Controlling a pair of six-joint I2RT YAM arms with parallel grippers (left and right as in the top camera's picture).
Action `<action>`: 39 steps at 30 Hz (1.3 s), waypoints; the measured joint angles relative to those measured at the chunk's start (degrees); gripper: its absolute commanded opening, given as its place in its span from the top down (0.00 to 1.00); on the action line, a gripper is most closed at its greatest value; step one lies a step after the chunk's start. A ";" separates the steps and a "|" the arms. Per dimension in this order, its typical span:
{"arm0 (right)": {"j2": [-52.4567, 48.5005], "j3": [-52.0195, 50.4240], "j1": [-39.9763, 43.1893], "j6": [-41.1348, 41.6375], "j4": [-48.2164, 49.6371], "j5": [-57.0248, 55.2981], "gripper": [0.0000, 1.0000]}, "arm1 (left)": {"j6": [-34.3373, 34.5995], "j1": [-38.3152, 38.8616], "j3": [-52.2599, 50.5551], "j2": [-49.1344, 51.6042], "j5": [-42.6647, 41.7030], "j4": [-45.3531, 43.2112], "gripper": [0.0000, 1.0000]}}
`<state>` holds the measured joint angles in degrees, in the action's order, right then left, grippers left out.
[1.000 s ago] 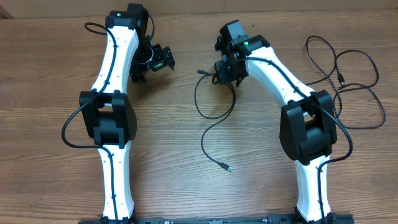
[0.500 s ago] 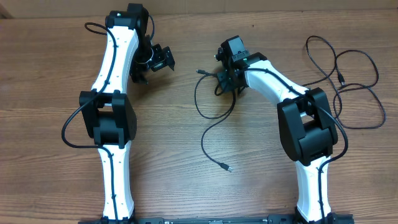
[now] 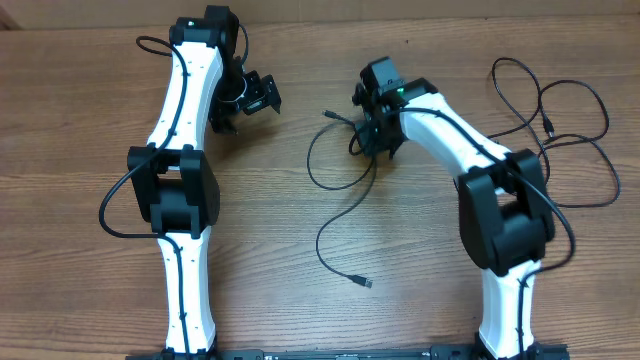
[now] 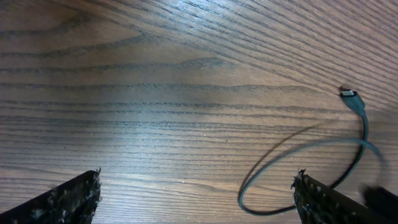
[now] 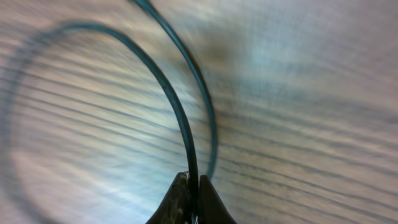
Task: Untangle cables
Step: 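Lift the cable with the right gripper and carry it to the right pile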
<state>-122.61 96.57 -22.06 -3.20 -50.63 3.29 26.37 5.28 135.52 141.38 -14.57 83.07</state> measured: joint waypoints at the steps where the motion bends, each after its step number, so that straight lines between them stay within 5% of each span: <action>1: 1.53 0.55 0.00 -0.02 0.00 0.79 0.96 | 0.00 0.00 0.00 0.00 0.00 0.00 0.01; 11: 20.37 3.43 -0.07 0.02 5.97 2.45 0.96 | 0.00 0.00 0.00 0.00 0.00 0.00 0.00; 23: 24.72 3.63 1.86 -0.02 20.65 -27.61 0.96 | 0.00 0.00 0.00 0.00 0.00 -0.55 0.00; 32: 24.72 3.63 15.50 5.81 16.31 -33.55 0.96 | 0.00 0.00 0.00 0.00 0.00 -1.36 0.00; 39: 24.72 3.63 28.41 14.88 7.19 -27.17 0.96 | 0.00 0.00 0.00 0.00 0.00 -1.46 0.00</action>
<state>-97.89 100.20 6.35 11.68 -43.44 -23.88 26.37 5.28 135.52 141.38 -14.57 81.60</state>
